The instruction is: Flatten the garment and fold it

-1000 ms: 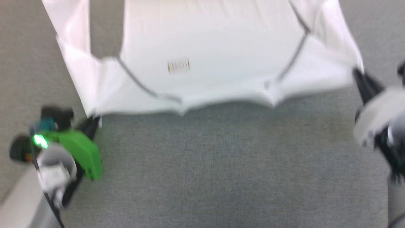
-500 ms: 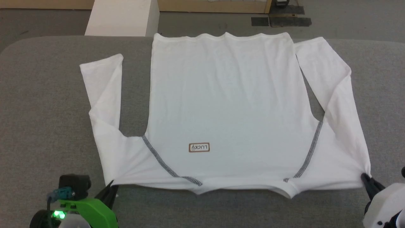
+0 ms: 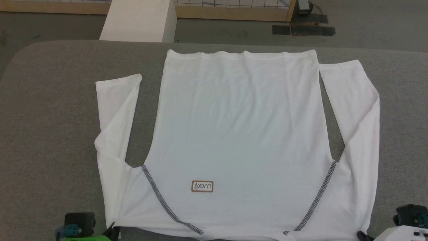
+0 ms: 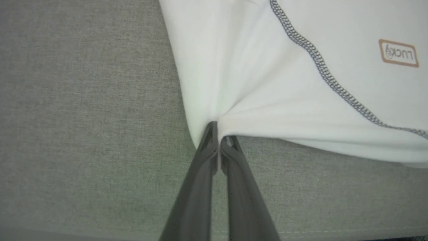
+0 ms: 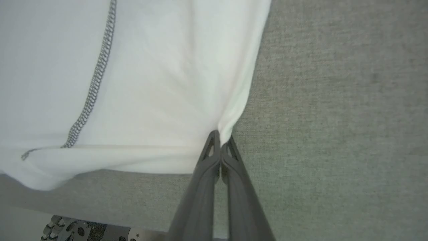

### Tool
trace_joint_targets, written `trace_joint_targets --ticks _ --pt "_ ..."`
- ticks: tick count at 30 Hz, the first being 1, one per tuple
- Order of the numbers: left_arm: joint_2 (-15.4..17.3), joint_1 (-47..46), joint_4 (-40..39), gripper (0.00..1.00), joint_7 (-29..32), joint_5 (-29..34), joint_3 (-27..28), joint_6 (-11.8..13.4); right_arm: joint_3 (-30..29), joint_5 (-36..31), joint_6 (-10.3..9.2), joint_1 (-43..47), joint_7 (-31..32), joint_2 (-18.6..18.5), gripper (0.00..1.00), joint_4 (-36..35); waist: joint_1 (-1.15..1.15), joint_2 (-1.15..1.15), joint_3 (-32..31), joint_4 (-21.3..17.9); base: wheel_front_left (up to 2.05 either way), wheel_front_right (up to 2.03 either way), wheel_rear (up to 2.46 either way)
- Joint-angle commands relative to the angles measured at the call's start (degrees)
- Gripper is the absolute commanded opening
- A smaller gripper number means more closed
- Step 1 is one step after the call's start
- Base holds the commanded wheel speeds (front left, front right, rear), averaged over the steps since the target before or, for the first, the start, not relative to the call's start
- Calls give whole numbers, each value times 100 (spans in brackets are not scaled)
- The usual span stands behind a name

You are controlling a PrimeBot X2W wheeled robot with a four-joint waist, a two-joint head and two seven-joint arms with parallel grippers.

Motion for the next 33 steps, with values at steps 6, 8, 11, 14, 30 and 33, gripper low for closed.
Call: trace_joint_targets --ticks 6,8,11,14,30,33 --pt "-250 -15 70 100 -83 -67 -99 -19 -16 41 -13 110 -398 -28 100 -13 1 0 -101 23 0 0 0" --pt "-294 -56 -14 100 -135 -60 -132 -65 14 135 -13 75 -675 -28 100 -71 1 0 -123 39 0 0 0" --pt "-309 -186 -153 100 -371 38 -54 -71 52 12 -13 -32 -1268 -28 100 -167 1 0 -144 57 0 0 0" --pt "-235 -367 -251 100 -799 247 126 -82 76 -71 -13 -216 -2004 -28 100 -188 1 0 -130 55 0 0 0" --pt "307 -3236 1556 100 -1270 469 685 -1084 540 -870 -13 -1573 -4358 -28 100 -245 1 0 1399 -272 0 0 0" --pt "441 -3658 1966 100 -1072 253 843 -1268 664 -852 -13 -1806 -4392 -28 100 -268 1 0 1708 -443 0 0 0"
